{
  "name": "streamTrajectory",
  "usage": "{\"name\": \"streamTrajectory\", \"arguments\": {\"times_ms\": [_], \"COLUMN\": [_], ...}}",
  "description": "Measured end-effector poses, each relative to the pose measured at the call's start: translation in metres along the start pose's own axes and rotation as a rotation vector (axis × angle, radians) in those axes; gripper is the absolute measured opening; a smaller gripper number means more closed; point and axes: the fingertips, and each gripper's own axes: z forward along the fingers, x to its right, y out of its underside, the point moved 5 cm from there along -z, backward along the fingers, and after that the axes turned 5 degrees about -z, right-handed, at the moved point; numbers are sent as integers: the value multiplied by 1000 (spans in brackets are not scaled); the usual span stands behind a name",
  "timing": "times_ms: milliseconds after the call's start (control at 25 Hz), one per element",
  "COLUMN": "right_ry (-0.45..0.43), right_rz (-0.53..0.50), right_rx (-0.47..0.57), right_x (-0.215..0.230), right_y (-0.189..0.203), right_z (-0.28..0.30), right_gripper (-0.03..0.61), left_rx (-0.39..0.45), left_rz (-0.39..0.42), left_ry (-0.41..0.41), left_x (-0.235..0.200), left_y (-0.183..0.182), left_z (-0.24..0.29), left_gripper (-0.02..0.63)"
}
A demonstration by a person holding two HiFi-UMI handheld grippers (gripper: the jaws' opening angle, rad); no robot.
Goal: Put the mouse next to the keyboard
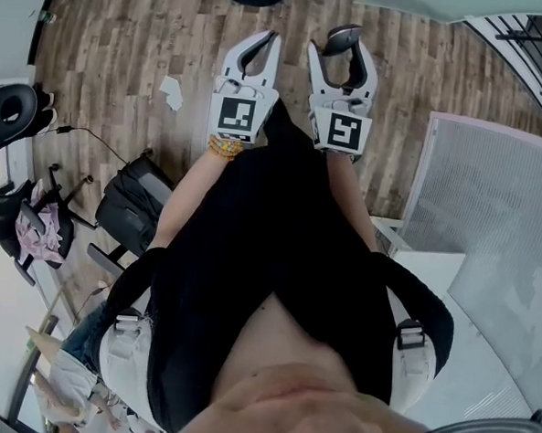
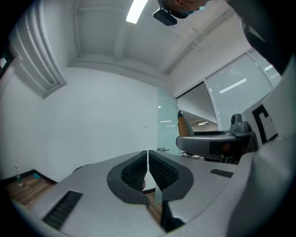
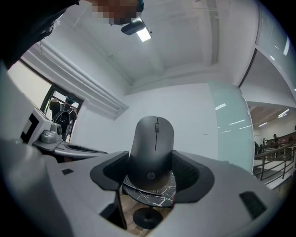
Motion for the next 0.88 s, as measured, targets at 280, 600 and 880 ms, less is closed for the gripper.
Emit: {"name": "streamTrajectory", "arguments": {"times_ms": [280,600,880], "right_ry": [-23,-36,-55], "right_rz": [57,83,141], "right_rx": [15,18,29], "right_x": [43,115,149], "right_y": [27,62,79], "right_z": [74,142,191], "right_gripper": [284,284,284], "left_rx": [-40,-64,-76], "left_rz": [56,81,90], "left_ry": [-53,-98,-140], "left_x": [-33,-44,-57], "left_y": [2,8,13], "left_z": [69,152,199], "left_gripper": [21,21,21]}}
